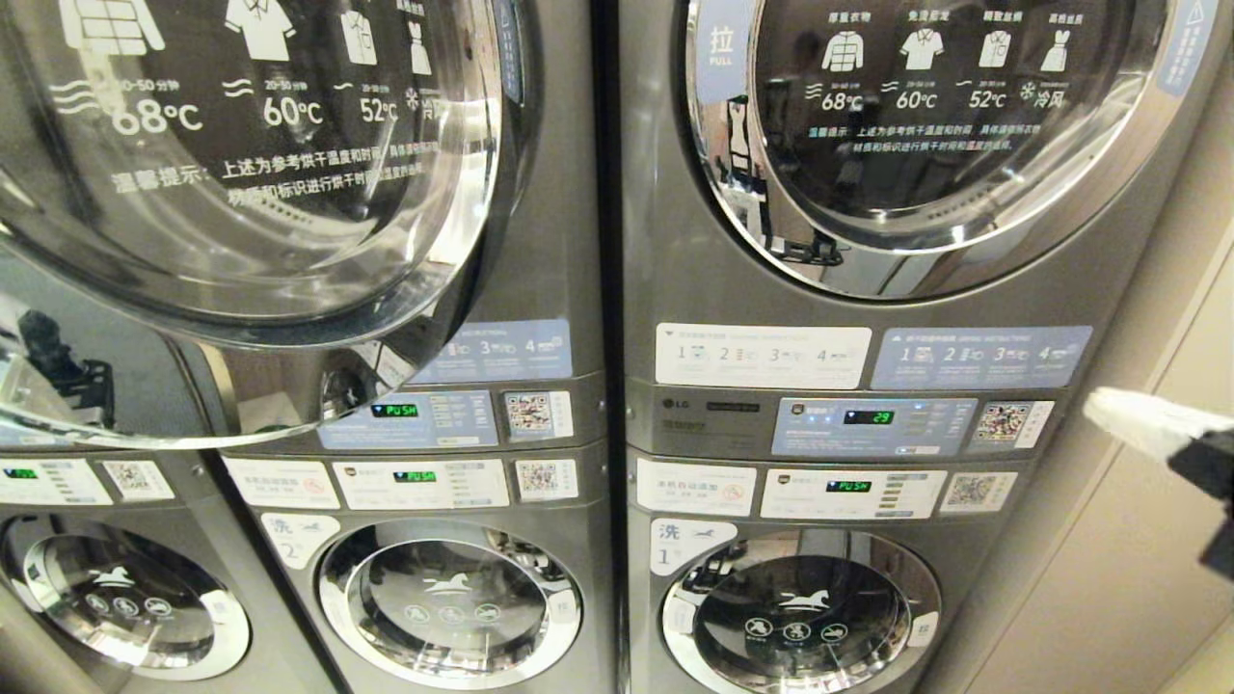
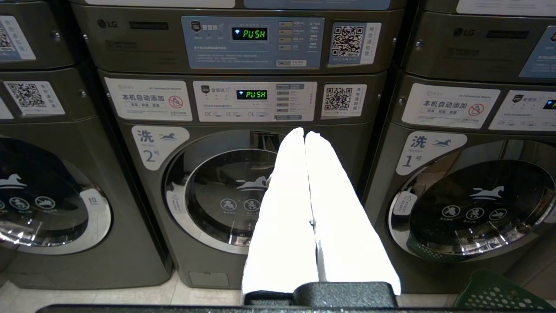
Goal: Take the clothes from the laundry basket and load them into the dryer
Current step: Close the dryer
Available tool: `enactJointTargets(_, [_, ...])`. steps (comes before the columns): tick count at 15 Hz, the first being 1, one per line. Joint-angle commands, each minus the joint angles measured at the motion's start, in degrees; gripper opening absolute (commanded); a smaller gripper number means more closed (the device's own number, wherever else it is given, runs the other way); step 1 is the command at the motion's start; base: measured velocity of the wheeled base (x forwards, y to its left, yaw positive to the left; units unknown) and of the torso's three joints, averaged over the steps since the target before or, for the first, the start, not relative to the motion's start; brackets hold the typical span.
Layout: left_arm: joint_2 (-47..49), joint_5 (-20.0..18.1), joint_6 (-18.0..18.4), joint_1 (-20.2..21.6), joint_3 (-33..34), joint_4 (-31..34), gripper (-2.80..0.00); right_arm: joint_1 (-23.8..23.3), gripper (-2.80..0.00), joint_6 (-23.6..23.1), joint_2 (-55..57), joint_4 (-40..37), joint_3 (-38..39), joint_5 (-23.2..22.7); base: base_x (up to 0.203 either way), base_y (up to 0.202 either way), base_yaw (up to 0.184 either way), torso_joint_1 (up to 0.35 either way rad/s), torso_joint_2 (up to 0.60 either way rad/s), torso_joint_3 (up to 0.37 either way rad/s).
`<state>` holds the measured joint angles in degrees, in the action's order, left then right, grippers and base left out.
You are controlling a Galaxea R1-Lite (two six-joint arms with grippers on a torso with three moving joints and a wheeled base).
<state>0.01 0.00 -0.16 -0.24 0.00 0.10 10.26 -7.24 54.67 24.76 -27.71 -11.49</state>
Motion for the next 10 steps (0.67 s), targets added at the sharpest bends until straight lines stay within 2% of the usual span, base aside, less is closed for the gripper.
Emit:
enactJointTargets(1, [-0.01,0.00,-0.02,-0.02,0.00,-0.01,-2.80,-4.39,-2.80,-1.00,-16.92,-8.74,6.26,0.66,0.000,0.000,0.000,0.000,0.00,0.000])
enactJointTargets(6, [-0.01,0.00,-0.02,-0.02,0.00,-0.01,-2.80,-8.68,-2.80,-2.54,-49.69,-36.73,16.74,6.02,0.000,0.000,0.000,0.000,0.00,0.000])
enactJointTargets(8, [-0.01,0.00,0.16,-0.02,-0.08,-0.01,-2.80,-10.01,-2.80,-1.94,-54.67,-43.47,19.59,9.05,0.000,0.000,0.000,0.000,0.00,0.000])
enactJointTargets(10, [-0.01,0.00,0.00,-0.02,0.00,-0.03,-2.80,-10.34,-2.80,2.31,-54.68,-43.33,20.46,11.88,0.000,0.000,0.000,0.000,0.00,0.000])
